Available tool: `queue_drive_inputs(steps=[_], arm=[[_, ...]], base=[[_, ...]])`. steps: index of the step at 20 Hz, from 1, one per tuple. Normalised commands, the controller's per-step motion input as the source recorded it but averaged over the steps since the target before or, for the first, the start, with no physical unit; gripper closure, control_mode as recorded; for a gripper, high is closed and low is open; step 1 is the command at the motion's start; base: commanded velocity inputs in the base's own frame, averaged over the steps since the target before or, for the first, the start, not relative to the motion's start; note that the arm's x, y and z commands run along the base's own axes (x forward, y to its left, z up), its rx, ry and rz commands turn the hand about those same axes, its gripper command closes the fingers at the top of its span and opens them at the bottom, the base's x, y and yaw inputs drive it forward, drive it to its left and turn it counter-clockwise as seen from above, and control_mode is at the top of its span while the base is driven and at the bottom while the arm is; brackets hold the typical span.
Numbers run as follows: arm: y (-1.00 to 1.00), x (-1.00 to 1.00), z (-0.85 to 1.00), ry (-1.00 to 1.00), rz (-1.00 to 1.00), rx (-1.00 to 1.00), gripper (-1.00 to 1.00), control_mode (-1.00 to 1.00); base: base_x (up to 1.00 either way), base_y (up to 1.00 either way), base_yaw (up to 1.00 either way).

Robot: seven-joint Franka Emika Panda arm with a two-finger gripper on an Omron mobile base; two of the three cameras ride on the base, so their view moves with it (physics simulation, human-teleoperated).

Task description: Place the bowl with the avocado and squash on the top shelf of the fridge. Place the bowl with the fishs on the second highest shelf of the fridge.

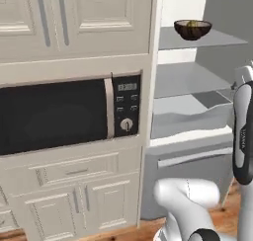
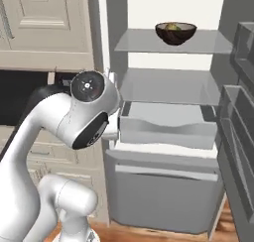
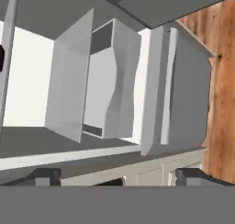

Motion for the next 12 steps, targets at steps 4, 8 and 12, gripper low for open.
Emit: queue_drive_inputs(steps=[4,8,12], arm=[[0.00,0.00,0.00,0.00,0.00,0.00,-1.00,1.00],[0.00,0.00,0.00,0.00,0.00,0.00,-1.00,1.00],[0.00,0.00,0.00,0.00,0.00,0.00,-1.00,1.00]], base=[[-0.44,0.38,1.00],[-0.39,0.64,0.96],[-0.05,0.98,0.77]])
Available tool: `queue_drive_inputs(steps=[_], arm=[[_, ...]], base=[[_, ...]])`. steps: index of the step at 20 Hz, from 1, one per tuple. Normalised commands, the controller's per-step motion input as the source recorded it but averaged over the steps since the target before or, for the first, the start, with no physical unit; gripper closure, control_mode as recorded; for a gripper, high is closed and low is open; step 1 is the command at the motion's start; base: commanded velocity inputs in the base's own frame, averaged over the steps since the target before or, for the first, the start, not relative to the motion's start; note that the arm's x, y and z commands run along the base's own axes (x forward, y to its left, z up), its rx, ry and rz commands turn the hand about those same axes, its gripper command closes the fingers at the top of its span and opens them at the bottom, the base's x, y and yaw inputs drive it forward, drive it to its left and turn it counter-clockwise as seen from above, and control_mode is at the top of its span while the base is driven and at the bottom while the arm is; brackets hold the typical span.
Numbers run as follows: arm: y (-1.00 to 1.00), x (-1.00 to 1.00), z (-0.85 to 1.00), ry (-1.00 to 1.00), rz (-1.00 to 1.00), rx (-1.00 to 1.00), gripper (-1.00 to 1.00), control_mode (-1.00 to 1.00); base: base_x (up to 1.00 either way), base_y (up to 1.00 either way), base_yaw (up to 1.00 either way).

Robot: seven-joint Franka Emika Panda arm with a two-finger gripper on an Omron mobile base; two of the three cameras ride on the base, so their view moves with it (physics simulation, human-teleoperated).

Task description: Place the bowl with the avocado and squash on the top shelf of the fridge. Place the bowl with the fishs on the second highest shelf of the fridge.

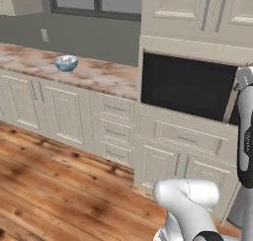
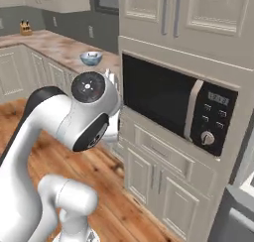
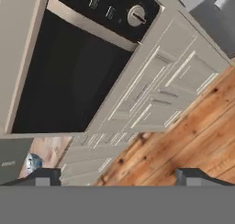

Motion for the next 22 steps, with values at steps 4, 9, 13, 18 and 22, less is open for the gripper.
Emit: queue_drive_inputs(steps=[4,9,13,18,22], arm=[[0.00,0.00,0.00,0.00,0.00,0.00,-1.00,1.00],[0.00,0.00,0.00,0.00,0.00,0.00,-1.00,1.00],[0.00,0.00,0.00,0.00,0.00,0.00,-1.00,1.00],[0.00,0.00,0.00,0.00,0.00,0.00,-1.00,1.00],[0.00,0.00,0.00,0.00,0.00,0.00,-1.00,1.00]], base=[[0.31,1.00,0.47],[0.98,1.00,0.08],[1.00,0.98,-0.09],[0.59,-0.44,0.06],[1.00,0.43,0.00]])
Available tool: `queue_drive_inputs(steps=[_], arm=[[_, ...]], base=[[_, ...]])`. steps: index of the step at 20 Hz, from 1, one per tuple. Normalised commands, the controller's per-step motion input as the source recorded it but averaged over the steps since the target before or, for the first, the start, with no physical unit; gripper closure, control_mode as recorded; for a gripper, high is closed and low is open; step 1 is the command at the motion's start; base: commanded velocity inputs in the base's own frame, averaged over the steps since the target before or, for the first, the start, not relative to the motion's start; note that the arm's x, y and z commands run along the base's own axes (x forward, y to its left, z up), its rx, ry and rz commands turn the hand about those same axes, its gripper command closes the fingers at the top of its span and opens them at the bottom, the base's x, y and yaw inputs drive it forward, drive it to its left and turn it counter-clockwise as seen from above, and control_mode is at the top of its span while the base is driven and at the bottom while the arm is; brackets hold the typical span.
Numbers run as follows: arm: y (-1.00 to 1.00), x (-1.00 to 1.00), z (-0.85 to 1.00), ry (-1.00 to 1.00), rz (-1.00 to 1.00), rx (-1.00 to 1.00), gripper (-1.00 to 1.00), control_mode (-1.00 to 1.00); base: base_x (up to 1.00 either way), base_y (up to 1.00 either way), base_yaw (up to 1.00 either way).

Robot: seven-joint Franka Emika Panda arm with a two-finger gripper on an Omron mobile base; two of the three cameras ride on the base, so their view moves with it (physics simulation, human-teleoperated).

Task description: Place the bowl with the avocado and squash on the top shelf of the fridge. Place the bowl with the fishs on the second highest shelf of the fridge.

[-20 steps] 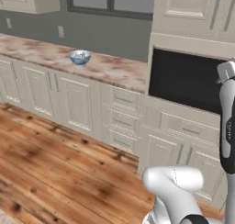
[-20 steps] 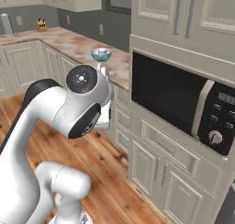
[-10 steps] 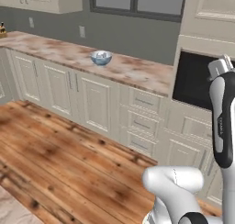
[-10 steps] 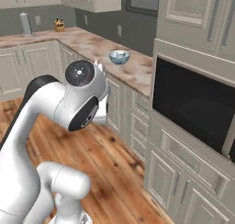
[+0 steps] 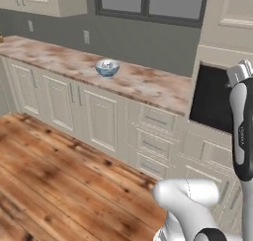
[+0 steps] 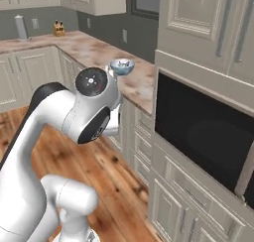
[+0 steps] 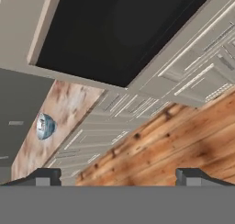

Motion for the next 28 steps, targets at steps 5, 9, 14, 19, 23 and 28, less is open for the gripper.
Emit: queue_drive_inputs(steps=[5,9,14,19,23,28], arm=[[0.00,0.00,0.00,0.00,0.00,0.00,-1.00,1.00],[0.00,0.00,0.00,0.00,0.00,0.00,-1.00,1.00],[0.00,0.00,0.00,0.00,0.00,0.00,-1.00,1.00],[0.00,0.00,0.00,0.00,0.00,0.00,-1.00,1.00],[0.00,0.00,0.00,0.00,0.00,0.00,-1.00,1.00],[0.00,0.00,0.00,0.00,0.00,0.00,-1.00,1.00]], base=[[1.00,1.00,-0.01],[1.00,0.83,-0.10],[0.95,-0.13,-0.07],[0.94,0.01,0.04],[1.00,0.63,-0.01],[1.00,0.69,-0.17]])
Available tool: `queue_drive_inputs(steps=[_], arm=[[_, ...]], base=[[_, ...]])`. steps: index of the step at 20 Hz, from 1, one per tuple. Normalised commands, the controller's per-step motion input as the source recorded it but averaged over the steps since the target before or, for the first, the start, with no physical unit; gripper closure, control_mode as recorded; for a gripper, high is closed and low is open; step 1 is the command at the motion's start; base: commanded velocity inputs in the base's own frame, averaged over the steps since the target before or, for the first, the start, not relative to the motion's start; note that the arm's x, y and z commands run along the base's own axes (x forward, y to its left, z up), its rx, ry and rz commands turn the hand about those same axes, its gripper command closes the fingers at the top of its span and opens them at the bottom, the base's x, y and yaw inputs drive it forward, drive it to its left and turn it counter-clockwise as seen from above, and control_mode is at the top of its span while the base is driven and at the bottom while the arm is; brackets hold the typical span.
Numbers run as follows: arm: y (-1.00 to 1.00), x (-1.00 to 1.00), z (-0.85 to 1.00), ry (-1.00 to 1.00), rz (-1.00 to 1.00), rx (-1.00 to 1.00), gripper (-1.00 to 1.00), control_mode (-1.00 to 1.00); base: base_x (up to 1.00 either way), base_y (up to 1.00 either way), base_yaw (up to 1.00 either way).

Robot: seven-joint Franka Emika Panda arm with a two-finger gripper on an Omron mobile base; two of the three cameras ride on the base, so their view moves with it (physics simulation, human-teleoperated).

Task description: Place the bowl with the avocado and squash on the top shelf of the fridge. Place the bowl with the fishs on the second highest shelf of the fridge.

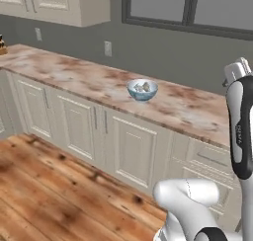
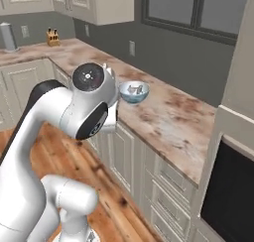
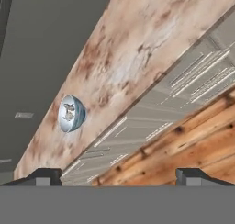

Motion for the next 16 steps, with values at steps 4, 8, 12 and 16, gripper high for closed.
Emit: queue_drive_inputs(steps=[4,8,12,16], arm=[[0.00,0.00,0.00,0.00,0.00,0.00,-1.00,1.00],[0.00,0.00,0.00,0.00,0.00,0.00,-1.00,1.00],[0.00,0.00,0.00,0.00,0.00,0.00,-1.00,1.00],[0.00,0.00,0.00,0.00,0.00,0.00,-1.00,1.00]], base=[[1.00,0.67,-0.38],[1.00,0.71,-0.44],[1.00,0.49,-0.46],[1.00,0.23,-0.55]])
